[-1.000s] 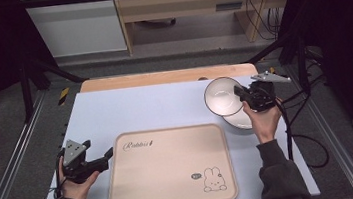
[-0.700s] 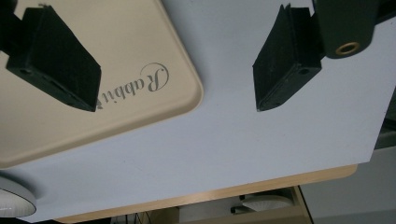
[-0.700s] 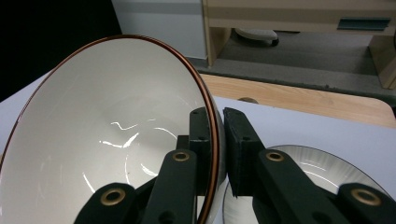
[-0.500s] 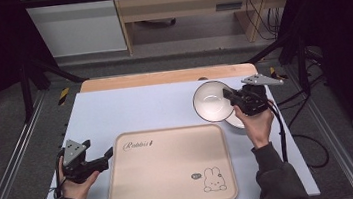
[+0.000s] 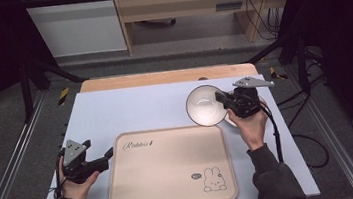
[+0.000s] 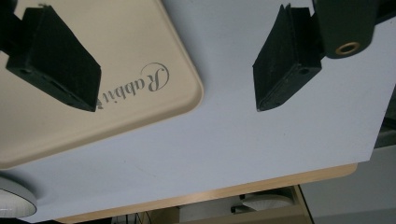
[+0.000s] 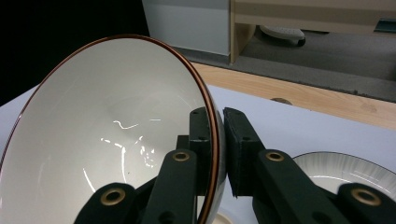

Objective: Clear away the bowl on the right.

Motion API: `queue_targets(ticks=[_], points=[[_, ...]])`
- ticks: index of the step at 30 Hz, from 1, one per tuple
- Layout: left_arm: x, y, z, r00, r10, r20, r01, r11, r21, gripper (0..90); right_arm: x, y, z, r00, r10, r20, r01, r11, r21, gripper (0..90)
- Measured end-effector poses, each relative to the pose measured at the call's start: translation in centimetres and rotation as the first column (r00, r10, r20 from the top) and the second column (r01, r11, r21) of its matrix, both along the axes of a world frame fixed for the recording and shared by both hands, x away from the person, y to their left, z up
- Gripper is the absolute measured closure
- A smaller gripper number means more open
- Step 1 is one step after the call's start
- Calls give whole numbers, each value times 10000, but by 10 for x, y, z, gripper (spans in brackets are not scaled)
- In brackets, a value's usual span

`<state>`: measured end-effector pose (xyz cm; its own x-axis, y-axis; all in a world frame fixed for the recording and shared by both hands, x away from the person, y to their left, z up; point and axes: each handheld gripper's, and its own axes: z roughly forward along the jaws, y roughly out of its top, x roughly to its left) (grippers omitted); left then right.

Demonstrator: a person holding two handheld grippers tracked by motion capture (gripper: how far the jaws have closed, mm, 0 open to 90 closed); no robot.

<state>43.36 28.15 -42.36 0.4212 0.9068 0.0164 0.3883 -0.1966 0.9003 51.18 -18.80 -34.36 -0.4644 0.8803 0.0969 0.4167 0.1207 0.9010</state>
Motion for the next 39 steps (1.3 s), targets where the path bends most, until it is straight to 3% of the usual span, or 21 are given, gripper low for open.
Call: queue_targets(ticks=[21, 39], points=[[0, 0, -1, 10000, -55, -34, 55, 9999, 94, 148, 2, 32, -13, 9939, 997, -465, -1006, 9948, -173, 825], [-1, 0, -1, 10000, -48, -17, 49, 10000, 72, 149, 6, 52, -26, 9863, 1367, -922, -1408, 9892, -406, 824]])
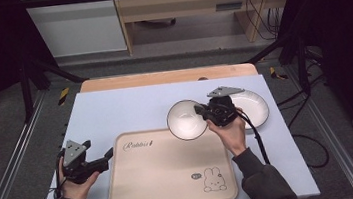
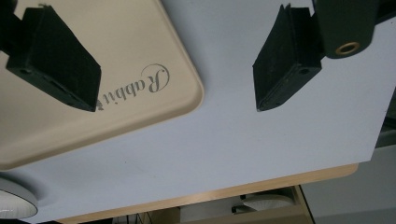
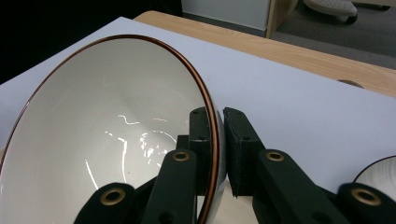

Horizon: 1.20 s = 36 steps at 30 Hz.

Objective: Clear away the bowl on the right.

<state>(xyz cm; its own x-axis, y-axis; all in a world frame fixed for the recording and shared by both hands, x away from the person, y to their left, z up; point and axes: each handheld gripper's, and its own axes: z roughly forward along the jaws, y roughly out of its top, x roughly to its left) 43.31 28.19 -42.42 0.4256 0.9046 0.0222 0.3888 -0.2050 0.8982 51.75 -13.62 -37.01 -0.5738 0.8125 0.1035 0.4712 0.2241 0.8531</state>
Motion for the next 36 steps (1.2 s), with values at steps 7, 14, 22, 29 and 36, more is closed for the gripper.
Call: queue_targets(ticks=[7, 14, 22, 29, 36], points=[[0, 0, 0, 10000, -6, 1, 6, 10000, 5, 149, 1, 7, -6, 9997, 151, -201, -152, 9999, -24, 824], [0, 0, 0, 10000, -3, 0, 3, 10000, 5, 149, 3, 13, -11, 9988, 248, -421, -253, 9996, -98, 824], [0, 0, 0, 10000, -3, 0, 3, 10000, -4, 149, 6, 20, -20, 9974, 415, -593, -429, 9988, -235, 824], [0, 0, 0, 10000, -16, -5, 17, 10000, 10, 149, 7, 27, -28, 9938, 505, -993, -538, 9981, -304, 824], [0, 0, 0, 10000, -33, -10, 33, 10000, 18, 149, 8, 34, -36, 9910, 706, -1138, -761, 9961, -445, 825]])
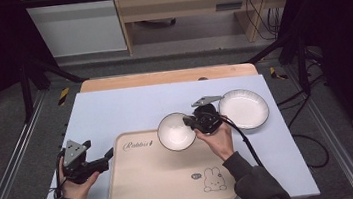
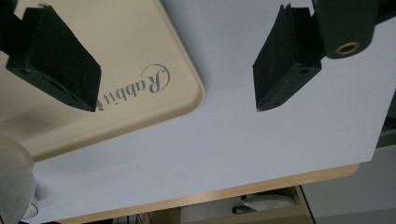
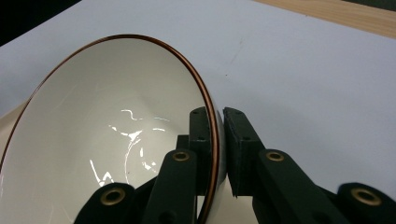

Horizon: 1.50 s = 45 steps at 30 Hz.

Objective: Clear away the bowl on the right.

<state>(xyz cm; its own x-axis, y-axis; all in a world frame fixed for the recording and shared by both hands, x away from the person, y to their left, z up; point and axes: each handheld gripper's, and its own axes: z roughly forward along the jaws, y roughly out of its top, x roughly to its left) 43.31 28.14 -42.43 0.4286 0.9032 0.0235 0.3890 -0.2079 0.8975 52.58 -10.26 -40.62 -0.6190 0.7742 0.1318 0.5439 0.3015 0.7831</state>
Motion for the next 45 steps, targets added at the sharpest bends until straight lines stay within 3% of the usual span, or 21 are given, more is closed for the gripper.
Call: queue_targets(ticks=[25, 45], points=[[0, 0, 0, 10000, -4, -21, 4, 10000, -6, 149, 7, 16, -28, 9947, 288, -989, -322, 9989, -327, 824], [0, -1, -1, 10000, -10, -41, 10, 10000, -15, 149, 11, 18, -37, 9916, 236, -1269, -299, 9984, -475, 826]])
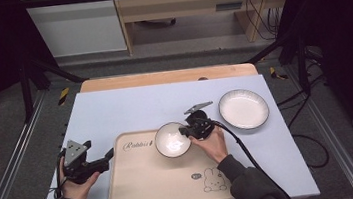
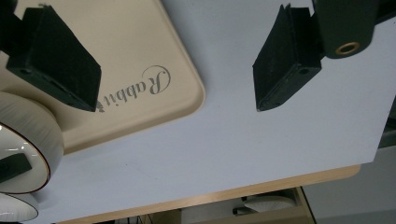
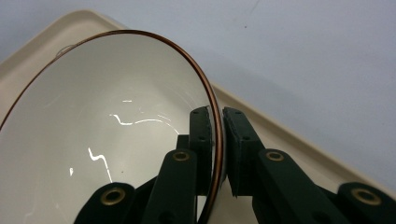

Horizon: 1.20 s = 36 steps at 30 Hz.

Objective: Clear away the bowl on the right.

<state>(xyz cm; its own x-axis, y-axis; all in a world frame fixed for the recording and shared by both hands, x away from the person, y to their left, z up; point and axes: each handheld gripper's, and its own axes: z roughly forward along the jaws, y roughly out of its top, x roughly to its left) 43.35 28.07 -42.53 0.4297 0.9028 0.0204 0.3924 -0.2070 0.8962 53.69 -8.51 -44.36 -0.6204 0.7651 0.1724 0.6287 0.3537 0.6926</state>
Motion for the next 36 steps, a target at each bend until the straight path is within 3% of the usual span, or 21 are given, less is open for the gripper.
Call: queue_targets(ticks=[20, 29, 32, 36], points=[[1, -1, -1, 10000, -24, -79, 24, 10000, 58, 149, 4, 0, -6, 9998, -213, -62, 210, 9991, -365, 804], [1, 0, -1, 10000, 3, -45, -3, 10000, 43, 149, 3, -1, -2, 9989, -341, 314, 352, 9987, -358, 561], [1, 0, -1, 10000, 12, -47, -12, 10000, 46, 149, 2, -2, 2, 9975, -303, 634, 321, 9991, -272, 450], [0, 0, -1, 10000, 13, -41, -13, 10000, 37, 149, -2, -3, 8, 9941, -302, 1043, 321, 9994, -163, 381]])
